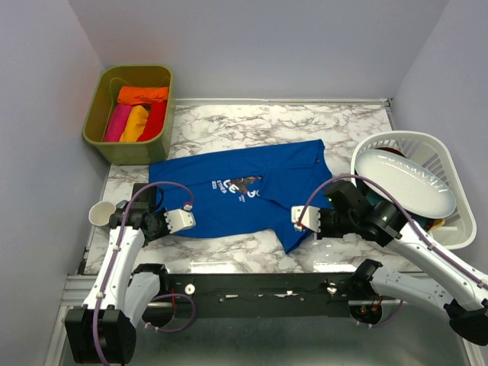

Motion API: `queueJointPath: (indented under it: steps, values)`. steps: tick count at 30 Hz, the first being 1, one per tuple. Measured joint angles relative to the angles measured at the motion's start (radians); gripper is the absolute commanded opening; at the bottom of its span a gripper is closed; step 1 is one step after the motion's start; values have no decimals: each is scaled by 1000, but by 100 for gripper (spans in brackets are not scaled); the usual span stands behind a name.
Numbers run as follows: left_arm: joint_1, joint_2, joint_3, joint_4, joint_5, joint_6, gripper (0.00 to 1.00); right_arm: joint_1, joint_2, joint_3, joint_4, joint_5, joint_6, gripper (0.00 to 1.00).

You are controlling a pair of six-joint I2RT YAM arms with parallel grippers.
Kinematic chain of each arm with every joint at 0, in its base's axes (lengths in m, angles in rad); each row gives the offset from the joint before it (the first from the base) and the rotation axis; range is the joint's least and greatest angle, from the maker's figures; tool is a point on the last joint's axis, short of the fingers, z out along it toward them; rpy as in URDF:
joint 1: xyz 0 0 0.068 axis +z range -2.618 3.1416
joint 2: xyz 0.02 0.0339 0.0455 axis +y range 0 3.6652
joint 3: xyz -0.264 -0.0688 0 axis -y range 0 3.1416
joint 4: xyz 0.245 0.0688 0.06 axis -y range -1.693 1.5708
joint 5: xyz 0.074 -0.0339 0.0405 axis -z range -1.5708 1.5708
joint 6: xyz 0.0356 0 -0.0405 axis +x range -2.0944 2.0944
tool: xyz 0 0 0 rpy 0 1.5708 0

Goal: Roll the t-shirts
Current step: Fold the T-shirt at the center of the board.

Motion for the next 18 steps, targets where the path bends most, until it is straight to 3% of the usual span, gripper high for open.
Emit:
queueJointPath:
  steps: [9,18]
  values:
    - [0,-68,-48,71,-1,-115,0,-67,-18,35,-44,119,16,0]
    - [14,-68,-48,172,-14,-218,0,-124,14,79,32,180,6,0]
